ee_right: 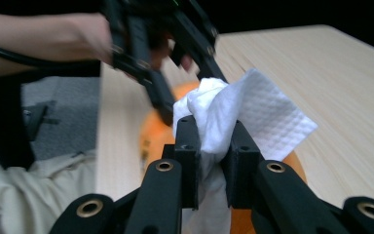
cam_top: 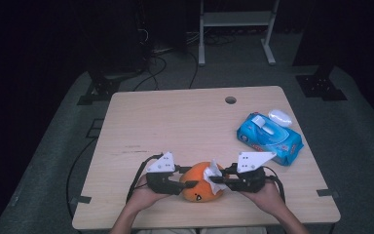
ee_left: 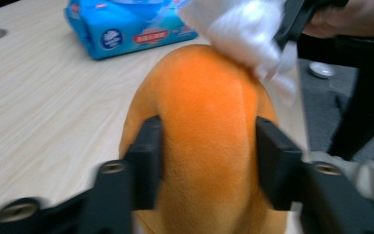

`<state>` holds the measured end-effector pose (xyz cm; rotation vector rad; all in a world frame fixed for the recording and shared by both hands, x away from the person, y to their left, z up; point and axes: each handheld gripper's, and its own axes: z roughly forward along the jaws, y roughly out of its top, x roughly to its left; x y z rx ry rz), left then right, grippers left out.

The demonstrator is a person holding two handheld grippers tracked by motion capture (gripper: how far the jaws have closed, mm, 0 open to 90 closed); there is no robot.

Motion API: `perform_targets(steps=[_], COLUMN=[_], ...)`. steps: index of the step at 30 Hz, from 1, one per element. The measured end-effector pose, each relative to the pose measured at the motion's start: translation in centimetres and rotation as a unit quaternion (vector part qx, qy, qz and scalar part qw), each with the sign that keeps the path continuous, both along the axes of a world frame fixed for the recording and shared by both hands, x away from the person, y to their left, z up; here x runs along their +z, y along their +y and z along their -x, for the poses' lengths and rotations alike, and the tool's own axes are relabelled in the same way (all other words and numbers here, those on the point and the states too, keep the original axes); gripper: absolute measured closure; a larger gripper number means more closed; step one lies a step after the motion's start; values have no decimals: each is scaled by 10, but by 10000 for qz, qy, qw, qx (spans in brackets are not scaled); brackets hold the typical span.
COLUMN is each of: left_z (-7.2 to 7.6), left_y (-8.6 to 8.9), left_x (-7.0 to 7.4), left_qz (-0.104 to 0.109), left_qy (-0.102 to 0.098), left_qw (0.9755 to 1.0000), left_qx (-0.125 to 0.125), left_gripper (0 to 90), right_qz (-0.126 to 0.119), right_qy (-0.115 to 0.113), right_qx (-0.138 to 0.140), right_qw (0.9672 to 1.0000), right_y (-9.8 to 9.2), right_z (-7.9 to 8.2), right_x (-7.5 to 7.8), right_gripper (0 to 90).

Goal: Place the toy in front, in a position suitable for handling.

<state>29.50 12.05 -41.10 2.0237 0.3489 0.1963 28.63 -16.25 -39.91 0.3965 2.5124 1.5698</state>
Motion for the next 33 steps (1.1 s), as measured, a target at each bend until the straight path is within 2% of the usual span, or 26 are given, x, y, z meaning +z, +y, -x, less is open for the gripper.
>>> perform_targets(steps=[1, 3, 4, 6, 7, 8, 10, 12, 13, 15, 18, 20, 24, 26, 27, 30, 32, 33], left_z=[2, 4, 6, 9, 10, 10, 8, 5, 3, 1, 0, 0, 1, 0, -1, -6, -8, -9], left_y=[0, -1, -3, -11, -14, -15, -14, -11, -9, -5, -2, -2, -8, -14, -18, -30, -34, -34], left_x=[3, 6, 5, 0, -3, -5, -4, -6, -7, -7, -5, -5, -9, -12, -14, -22, -27, -27], left_qz=[113, 275, 245, -140, -318, -351, -362, -417, -388, -312, -146, -127, -213, -401, -511, -971, -1013, -1034], left_qy=[-172, -327, -401, -612, -724, -773, -757, -748, -707, -686, -712, -691, -659, -642, -652, -771, -840, -881], left_qw=[9997, 9989, 9987, 9977, 9965, 9958, 9951, 9934, 9928, 9923, 9916, 9921, 9941, 9938, 9931, 9863, 9837, 9828], left_qx=[98, 184, 186, 247, 286, 353, 531, 768, 891, 985, 1070, 1042, 840, 817, 828, 1091, 1228, 1252], left_gripper=[353, 264, 262, 322, 336, 359, 394, 403, 403, 402, 326, 259, 197, 187, 174, 102, 104, 142], right_qz=[27, 17, -7, -54, -66, -62, -62, -101, -127, -73, 45, 198, 168, 161, 148, 126, 98, 86], right_qy=[-9, 29, 100, 161, 142, 102, 16, -22, -29, -41, 53, 167, 273, 330, 338, 302, 265, 276], right_qx=[-122, -434, -523, -635, -663, -696, -683, -640, -569, -496, -568, -753, -1047, -1099, -1075, -1026, -1017, -1020], right_qw=[9999, 9991, 9986, 9978, 9977, 9975, 9976, 9979, 9983, 9987, 9984, 9968, 9940, 9933, 9935, 9942, 9944, 9944], right_y=[1, 2, 3, 3, 4, 4, 3, 0, -2, -4, -3, 0, 2, 1, 1, -1, -5, -8], right_z=[-2, -11, -15, -20, -20, -19, -15, -12, -9, -7, -10, -16, -21, -22, -22, -18, -16, -15], right_x=[-2, -6, -7, -7, -6, -6, -4, -2, -1, -1, -7, -14, -16, -15, -15, -11, -7, -6], right_gripper=[778, 778, 778, 778, 778, 778, 778, 777, 776, 776, 777, 777, 776, 776, 776, 777, 777, 777])
